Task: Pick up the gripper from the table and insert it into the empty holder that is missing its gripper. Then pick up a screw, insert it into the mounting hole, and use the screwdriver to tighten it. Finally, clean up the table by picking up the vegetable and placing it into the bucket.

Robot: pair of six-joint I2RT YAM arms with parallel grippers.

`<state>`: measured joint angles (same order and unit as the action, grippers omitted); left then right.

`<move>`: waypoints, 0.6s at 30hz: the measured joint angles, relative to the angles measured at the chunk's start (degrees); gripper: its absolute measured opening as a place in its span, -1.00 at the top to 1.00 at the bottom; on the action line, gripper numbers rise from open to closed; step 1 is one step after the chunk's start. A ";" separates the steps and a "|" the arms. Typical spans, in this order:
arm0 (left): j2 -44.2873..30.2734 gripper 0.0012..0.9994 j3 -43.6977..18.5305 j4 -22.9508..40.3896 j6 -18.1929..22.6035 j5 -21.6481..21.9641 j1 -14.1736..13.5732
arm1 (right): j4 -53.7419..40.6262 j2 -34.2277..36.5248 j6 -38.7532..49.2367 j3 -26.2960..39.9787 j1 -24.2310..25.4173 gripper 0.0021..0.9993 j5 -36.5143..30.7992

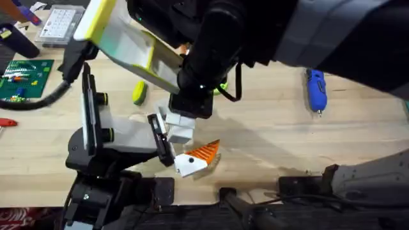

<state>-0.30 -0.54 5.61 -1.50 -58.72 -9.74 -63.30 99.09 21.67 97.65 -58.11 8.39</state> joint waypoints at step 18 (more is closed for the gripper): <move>0.00 -0.98 0.00 0.00 0.00 0.00 0.00 | -0.14 -4.60 -2.04 -0.01 4.21 -0.99 -0.21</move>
<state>-0.30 -0.54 5.61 -1.50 -58.72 -9.74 -63.44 94.50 19.63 97.64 -53.90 8.18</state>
